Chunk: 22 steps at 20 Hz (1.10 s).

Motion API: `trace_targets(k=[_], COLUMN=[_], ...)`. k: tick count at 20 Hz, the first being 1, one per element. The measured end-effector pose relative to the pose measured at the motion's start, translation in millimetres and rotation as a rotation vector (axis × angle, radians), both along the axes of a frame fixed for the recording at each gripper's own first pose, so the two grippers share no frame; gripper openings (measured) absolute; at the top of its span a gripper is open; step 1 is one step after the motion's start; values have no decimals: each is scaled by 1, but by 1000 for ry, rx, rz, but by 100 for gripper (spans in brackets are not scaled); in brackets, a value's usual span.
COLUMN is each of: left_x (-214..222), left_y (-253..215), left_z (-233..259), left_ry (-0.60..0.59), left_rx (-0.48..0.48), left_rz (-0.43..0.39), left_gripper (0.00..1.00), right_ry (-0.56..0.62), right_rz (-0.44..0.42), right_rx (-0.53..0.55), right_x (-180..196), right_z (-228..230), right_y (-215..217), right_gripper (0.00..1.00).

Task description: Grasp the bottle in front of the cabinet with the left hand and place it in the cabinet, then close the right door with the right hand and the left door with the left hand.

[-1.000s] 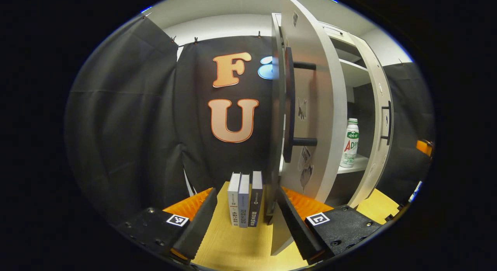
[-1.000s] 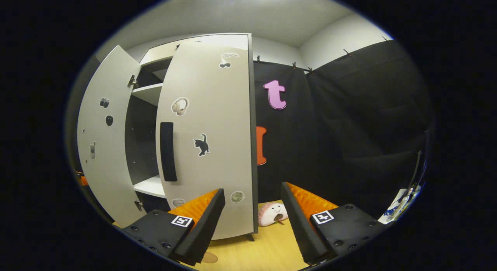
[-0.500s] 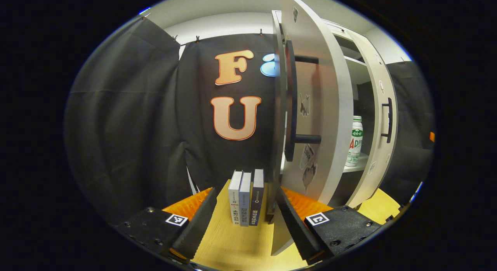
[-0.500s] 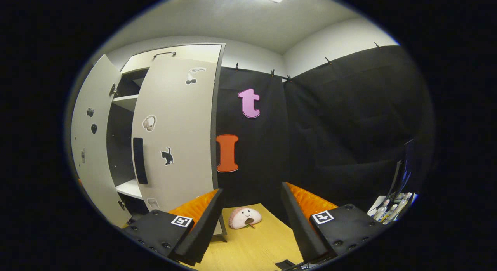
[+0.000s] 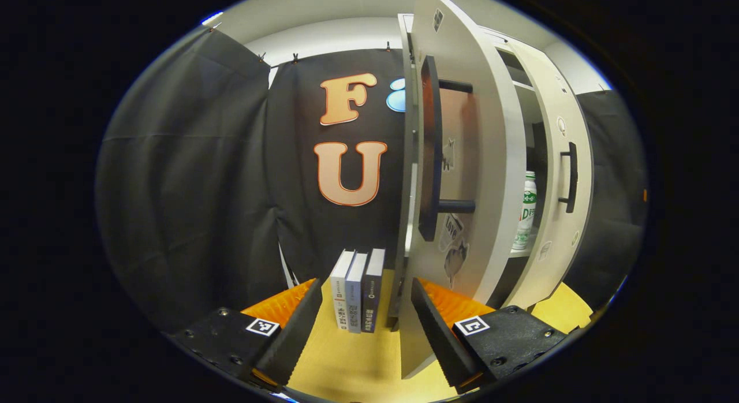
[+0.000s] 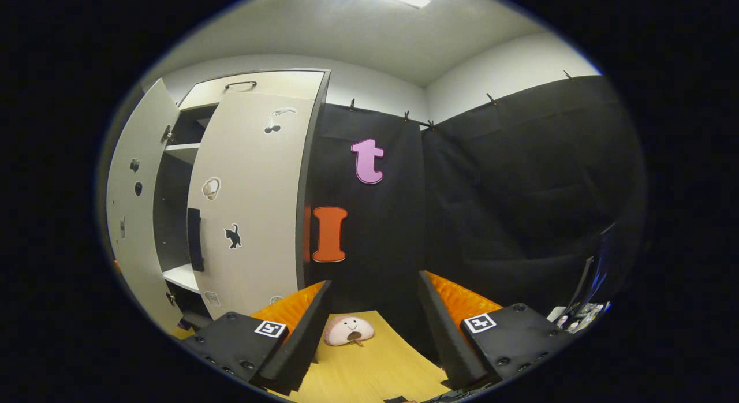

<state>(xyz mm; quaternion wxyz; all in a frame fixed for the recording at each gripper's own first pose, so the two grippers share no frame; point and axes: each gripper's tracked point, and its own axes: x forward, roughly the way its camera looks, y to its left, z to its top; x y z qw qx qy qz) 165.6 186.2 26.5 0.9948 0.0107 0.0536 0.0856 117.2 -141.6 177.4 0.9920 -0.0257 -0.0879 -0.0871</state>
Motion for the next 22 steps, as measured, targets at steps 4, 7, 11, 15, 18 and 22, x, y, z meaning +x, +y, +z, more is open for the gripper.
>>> trace_targets(k=[4, 7, 11, 15, 18, 22], left_x=[5, 12, 28, 48, 66, 84], left_y=[-28, -50, -87, -118, -145, -180], left_z=[-3, -4, -6, -11, -14, -15], left_ry=[3, 8, 12, 15, 16, 30], left_rx=[-6, -10, -41, -102, -128, -106], left_rz=[-8, -24, -73, -108, -146, -175], left_gripper=[95, 95, 95, 96, 99, 96], right_ry=[9, 27, 40, 43, 46, 53], right_rz=[10, 28, 34, 42, 37, 32], right_rx=[-32, -30, -22, -11, -8, 15], right_x=[8, 13, 18, 21, 24, 25], right_z=[-1, -8, -12, -14, -16, -21], right_y=[-13, -22, -39, -51, -61, -69], right_gripper=[95, 96, 96, 96, 96, 96])
